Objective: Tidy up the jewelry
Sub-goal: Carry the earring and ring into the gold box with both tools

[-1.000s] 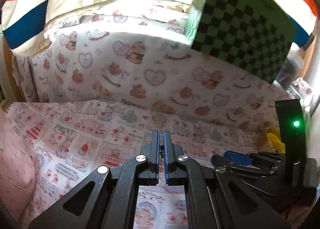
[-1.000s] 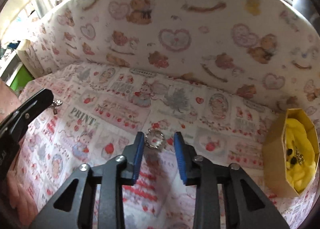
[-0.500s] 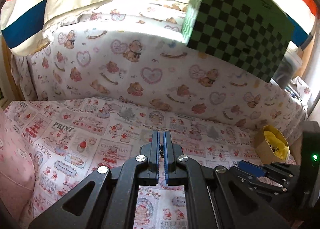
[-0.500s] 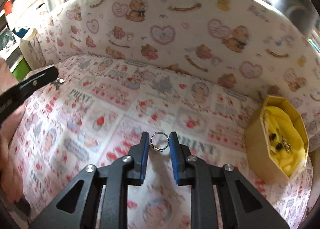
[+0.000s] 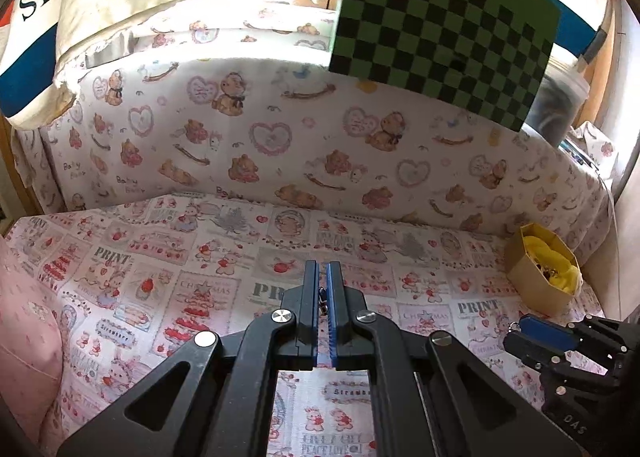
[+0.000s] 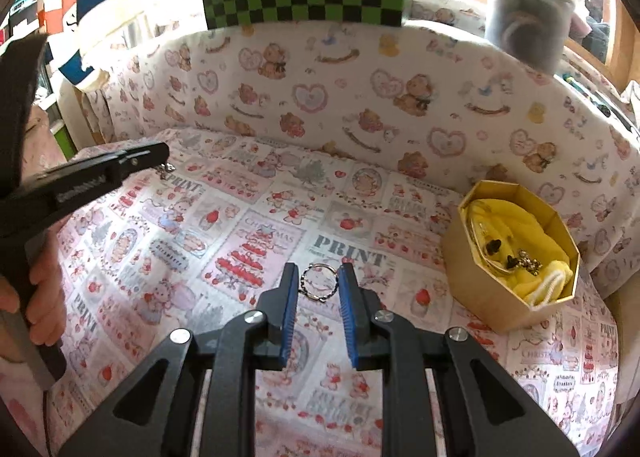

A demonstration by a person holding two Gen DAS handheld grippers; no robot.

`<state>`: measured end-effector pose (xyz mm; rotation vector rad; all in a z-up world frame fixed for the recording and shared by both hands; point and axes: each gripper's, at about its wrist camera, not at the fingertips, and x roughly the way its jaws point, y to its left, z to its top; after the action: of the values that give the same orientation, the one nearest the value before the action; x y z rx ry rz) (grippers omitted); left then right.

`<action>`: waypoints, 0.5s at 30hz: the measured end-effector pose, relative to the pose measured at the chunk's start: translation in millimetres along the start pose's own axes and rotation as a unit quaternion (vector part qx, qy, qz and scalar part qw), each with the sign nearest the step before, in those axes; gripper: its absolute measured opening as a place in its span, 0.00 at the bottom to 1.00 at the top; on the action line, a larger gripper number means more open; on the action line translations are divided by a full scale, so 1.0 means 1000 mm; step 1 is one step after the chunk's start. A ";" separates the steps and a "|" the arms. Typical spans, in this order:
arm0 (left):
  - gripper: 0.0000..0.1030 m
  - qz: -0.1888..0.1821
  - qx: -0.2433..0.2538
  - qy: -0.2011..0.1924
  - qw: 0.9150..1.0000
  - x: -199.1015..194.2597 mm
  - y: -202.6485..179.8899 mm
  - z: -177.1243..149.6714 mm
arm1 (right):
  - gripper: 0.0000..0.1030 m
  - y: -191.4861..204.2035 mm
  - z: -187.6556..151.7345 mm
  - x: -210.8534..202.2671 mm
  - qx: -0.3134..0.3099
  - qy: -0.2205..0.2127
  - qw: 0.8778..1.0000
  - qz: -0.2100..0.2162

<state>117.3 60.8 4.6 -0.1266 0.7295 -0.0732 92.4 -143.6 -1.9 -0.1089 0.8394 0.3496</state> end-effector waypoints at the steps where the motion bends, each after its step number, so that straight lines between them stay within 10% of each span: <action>1: 0.03 -0.001 0.002 -0.001 1.000 -0.001 -0.001 0.000 | 0.18 -0.002 -0.001 -0.004 0.005 -0.004 1.000 0.008; 15: 0.03 -0.055 0.042 -0.113 0.991 -0.093 -0.064 0.034 | 0.18 -0.098 0.011 -0.103 0.123 -0.190 0.971 0.078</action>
<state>69.6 10.2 99.8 -0.0928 0.4930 -0.1916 70.5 -259.8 78.2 0.2518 0.5060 0.3954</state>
